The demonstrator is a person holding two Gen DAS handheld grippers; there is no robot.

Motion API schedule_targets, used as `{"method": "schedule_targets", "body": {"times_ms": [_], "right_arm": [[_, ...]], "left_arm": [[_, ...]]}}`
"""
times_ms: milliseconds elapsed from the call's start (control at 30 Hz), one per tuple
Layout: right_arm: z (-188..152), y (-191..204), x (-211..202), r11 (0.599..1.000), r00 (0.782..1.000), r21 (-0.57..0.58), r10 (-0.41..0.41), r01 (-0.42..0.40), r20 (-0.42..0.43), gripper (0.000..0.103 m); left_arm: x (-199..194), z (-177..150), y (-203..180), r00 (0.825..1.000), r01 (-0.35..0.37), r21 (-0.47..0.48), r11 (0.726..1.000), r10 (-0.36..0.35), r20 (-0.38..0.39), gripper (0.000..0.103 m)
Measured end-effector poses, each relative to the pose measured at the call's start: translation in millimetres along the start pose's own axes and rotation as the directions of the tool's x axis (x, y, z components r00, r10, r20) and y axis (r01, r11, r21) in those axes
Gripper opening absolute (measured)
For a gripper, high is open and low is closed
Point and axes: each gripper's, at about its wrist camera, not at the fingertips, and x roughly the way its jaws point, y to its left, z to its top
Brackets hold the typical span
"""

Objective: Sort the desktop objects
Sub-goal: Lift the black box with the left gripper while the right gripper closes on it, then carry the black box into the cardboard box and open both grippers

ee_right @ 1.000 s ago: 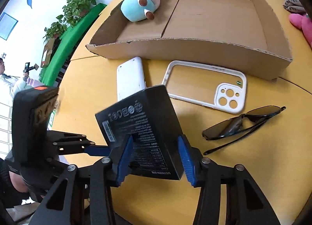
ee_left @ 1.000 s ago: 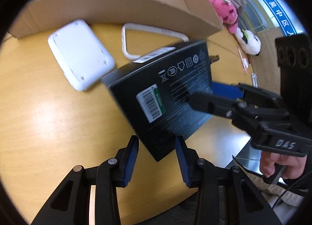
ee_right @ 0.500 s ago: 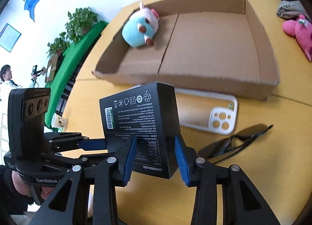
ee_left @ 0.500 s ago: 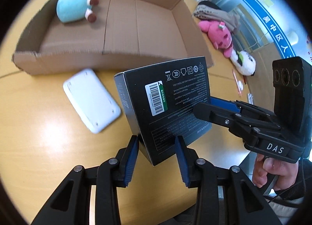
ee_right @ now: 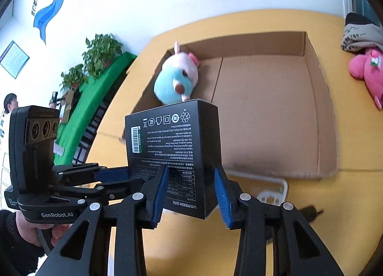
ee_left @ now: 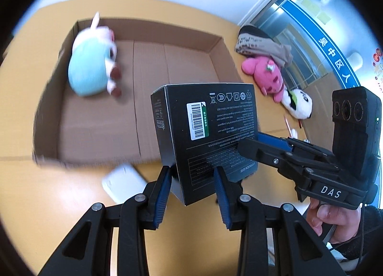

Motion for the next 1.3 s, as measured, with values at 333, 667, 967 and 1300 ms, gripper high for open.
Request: {"method": "schedule_targets", "body": {"times_ms": [333, 667, 967, 1300], "right_arm": [[87, -13, 24, 1.000, 0.998, 0.010, -0.021, 0.020, 0.066, 0.042], [161, -58, 93, 0.997, 0.998, 0.064, -0.054, 0.052, 0.042, 0.042], [197, -114, 179, 0.985, 0.999, 0.167, -0.042, 0.046, -0.030, 0.042], [203, -136, 202, 0.982, 0.997, 0.188, -0.004, 0.020, -0.083, 0.080]], "left_arm": [[14, 98, 24, 0.999, -0.002, 0.061, 0.998, 0.000, 0.040, 0.035], [78, 184, 63, 1.000, -0.011, 0.065, 0.998, 0.011, 0.005, 0.035], [155, 227, 99, 0.989, -0.077, 0.007, 0.997, 0.077, -0.128, 0.035], [147, 233, 98, 0.968, -0.226, -0.003, 0.974, 0.224, -0.118, 0.035]]}}
